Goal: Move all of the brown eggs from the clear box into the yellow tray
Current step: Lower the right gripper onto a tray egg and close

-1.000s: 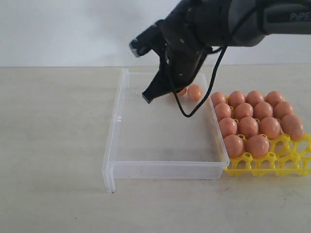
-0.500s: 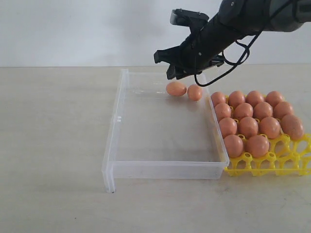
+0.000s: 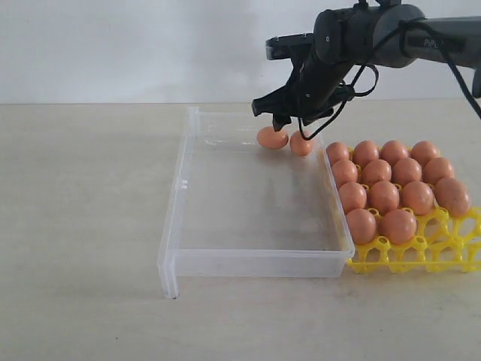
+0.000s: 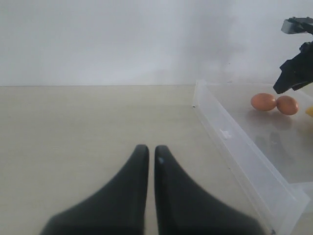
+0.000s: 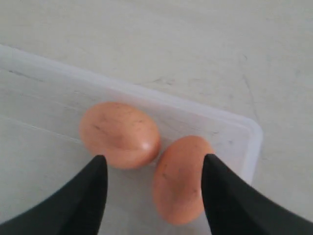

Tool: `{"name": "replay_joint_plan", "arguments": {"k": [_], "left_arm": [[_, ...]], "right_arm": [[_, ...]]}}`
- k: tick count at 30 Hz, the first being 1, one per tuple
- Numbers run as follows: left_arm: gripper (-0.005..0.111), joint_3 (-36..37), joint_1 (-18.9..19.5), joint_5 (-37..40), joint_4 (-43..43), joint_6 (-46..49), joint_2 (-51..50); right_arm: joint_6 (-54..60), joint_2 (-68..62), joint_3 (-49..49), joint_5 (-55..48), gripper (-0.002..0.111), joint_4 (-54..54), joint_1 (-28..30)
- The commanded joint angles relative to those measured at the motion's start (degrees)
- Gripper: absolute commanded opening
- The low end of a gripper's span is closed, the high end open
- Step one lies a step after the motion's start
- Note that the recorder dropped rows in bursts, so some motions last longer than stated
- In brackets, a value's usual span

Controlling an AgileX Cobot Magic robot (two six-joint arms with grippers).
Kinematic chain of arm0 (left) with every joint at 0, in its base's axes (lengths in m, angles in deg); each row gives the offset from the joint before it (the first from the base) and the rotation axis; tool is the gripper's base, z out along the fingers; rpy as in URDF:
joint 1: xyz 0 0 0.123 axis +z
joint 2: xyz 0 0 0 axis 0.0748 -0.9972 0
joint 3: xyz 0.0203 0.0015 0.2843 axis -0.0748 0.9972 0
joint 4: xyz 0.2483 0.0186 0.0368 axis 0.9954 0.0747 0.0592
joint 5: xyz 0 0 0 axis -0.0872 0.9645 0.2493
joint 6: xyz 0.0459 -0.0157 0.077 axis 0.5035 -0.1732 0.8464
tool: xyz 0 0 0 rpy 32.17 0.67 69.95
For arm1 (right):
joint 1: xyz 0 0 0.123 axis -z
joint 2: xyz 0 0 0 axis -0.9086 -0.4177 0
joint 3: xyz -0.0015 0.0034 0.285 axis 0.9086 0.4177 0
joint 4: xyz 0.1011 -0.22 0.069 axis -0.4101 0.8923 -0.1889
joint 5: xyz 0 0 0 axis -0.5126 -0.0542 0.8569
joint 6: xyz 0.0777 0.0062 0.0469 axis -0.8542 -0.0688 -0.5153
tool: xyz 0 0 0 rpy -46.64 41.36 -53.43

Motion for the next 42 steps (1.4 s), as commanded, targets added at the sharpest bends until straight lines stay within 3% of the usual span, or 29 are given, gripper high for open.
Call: {"name": "replay_joint_plan", "arguments": {"k": [1, 27, 29, 32, 42], "left_arm": [[0.004, 0.15, 0.2, -0.05, -0.14, 0.13, 0.12], [0.004, 0.15, 0.2, -0.05, -0.14, 0.13, 0.12], [0.004, 0.15, 0.2, -0.05, -0.14, 0.13, 0.12], [0.004, 0.15, 0.2, -0.05, -0.14, 0.13, 0.12], [0.004, 0.15, 0.2, -0.05, -0.14, 0.13, 0.12]], "right_arm": [[-2.41, -0.12, -0.49, -1.07, 0.05, 3.73, 0.36], [-8.48, -6.59, -0.49, 2.15, 0.049, 4.31, 0.36], [-8.48, -6.59, -0.49, 1.99, 0.039, 4.31, 0.36], [-8.36, -6.59, -0.49, 1.32, 0.004, 4.31, 0.36], [-8.43, -6.59, -0.49, -1.79, 0.0, 3.53, 0.36]]}}
